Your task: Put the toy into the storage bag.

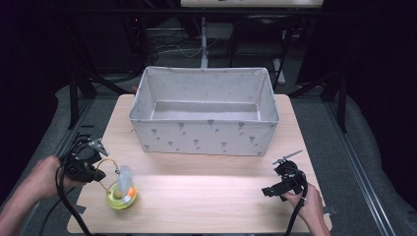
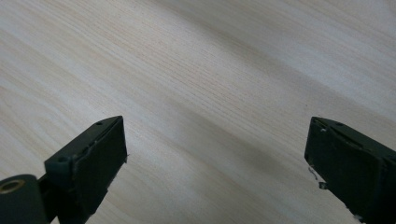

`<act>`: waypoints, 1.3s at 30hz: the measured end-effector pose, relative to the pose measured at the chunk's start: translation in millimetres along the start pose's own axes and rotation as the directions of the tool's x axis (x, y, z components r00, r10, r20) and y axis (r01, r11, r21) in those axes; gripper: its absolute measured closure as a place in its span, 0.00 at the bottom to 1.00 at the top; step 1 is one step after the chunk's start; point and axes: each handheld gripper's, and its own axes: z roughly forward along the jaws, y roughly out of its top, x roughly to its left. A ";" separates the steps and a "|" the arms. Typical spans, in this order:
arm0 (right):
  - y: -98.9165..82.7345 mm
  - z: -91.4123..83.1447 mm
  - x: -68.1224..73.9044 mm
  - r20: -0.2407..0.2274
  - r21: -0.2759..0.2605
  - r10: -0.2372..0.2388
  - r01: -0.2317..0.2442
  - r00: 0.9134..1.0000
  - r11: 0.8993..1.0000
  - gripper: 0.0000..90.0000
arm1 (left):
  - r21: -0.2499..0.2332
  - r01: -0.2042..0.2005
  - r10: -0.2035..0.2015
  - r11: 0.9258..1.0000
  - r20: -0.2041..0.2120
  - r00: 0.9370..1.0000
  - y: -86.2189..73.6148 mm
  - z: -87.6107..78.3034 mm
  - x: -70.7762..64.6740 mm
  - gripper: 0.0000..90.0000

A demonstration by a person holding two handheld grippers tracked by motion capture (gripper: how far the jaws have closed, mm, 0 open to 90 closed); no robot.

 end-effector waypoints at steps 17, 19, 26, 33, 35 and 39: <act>0.0 0.3 0.2 0.001 0.008 -0.002 0.002 1.000 1.000 0.06 | 0.031 -0.010 0.011 0.999 -0.033 0.999 6.8 -10.6 -2.9 0.98; 0.0 0.3 0.1 0.001 0.009 -0.003 0.003 1.000 1.000 0.06 | 0.032 -0.013 0.014 0.999 -0.034 0.999 8.4 -13.6 -2.9 0.98; -0.1 0.7 1.1 -0.018 -0.003 0.009 -0.009 1.000 1.000 0.06 | 0.041 -0.025 0.026 0.999 -0.038 0.999 13.8 -17.6 -4.1 0.97; -0.1 0.6 0.6 -0.004 0.008 -0.001 0.001 1.000 1.000 0.06 | 0.048 -0.034 0.037 0.998 -0.049 0.998 18.3 -23.4 -4.0 0.98; -0.1 0.8 0.7 -0.006 0.008 -0.001 0.001 1.000 1.000 0.06 | 0.046 -0.036 0.039 0.998 -0.050 0.998 19.7 -26.0 -3.9 0.98; -0.1 1.1 0.9 -0.005 0.007 -0.002 0.002 1.000 1.000 0.06 | 0.043 -0.041 0.044 0.998 -0.054 0.998 22.4 -31.3 -3.8 0.97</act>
